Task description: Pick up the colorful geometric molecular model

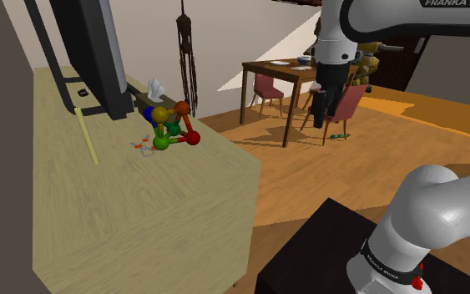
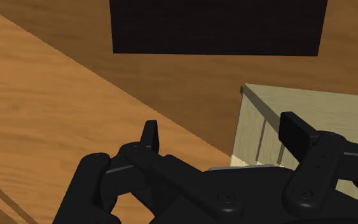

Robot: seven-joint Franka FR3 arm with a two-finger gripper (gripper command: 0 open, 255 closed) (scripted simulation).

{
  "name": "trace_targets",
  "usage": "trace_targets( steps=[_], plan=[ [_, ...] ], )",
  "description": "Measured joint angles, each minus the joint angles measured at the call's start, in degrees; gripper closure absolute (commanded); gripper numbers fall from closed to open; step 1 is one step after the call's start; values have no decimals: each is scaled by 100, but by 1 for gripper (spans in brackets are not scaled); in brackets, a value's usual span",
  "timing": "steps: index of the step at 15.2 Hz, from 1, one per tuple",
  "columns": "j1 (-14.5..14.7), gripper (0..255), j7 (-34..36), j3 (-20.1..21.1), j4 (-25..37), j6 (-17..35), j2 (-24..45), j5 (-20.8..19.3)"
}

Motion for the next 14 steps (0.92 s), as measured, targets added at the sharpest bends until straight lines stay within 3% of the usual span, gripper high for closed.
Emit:
trace_targets(
  steps=[3, 14],
  plan=[
    [34, 0, 62, 36, 59, 142, 169, 105],
    [321, 0, 553, 406, 1001, 1330, 1936, 925]
  ],
)
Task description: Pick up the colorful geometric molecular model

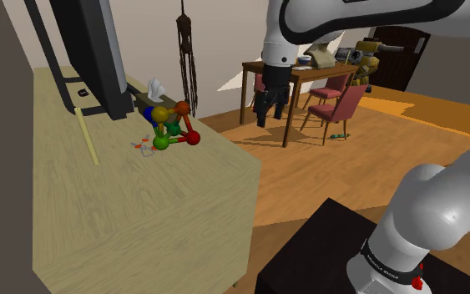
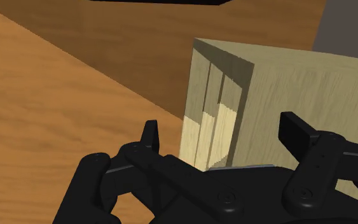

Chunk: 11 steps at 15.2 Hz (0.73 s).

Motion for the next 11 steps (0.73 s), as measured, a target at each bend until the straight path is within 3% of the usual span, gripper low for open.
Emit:
trace_targets(
  steps=[11],
  plan=[
    [252, 0, 382, 331, 1750, 660, 1916, 518]
  ],
)
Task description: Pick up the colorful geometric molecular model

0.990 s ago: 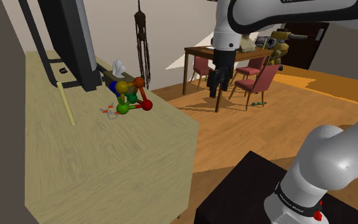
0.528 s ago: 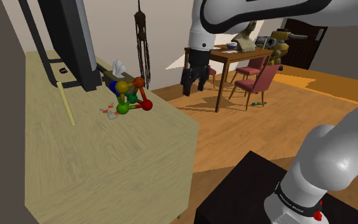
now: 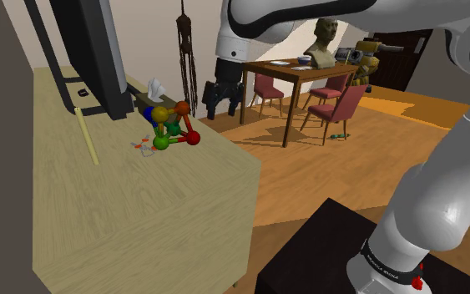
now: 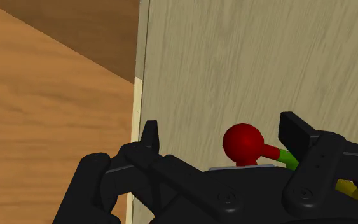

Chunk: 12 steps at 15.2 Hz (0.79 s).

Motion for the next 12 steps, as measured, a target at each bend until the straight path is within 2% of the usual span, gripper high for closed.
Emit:
trace_targets(
  steps=[6, 12],
  plan=[
    [135, 0, 177, 143, 1212, 162, 1075, 139],
    [356, 0, 459, 290, 2965, 40, 2380, 134]
  ],
)
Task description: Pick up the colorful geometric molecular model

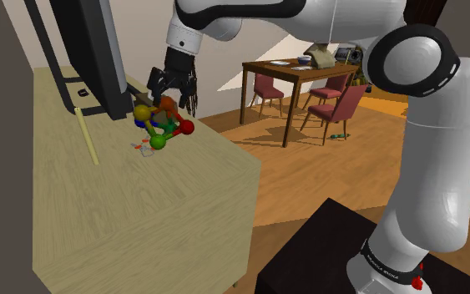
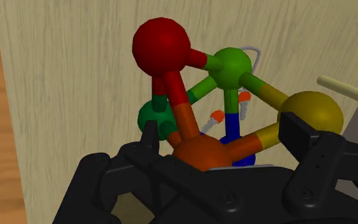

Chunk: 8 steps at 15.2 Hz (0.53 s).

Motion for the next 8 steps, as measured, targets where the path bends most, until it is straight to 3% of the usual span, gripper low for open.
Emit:
trace_targets(
  steps=[4, 8],
  plan=[
    [140, 0, 127, 53, 1148, -186, 777, -27],
    [170, 0, 109, 63, 1029, 46, 866, -18]
  ],
)
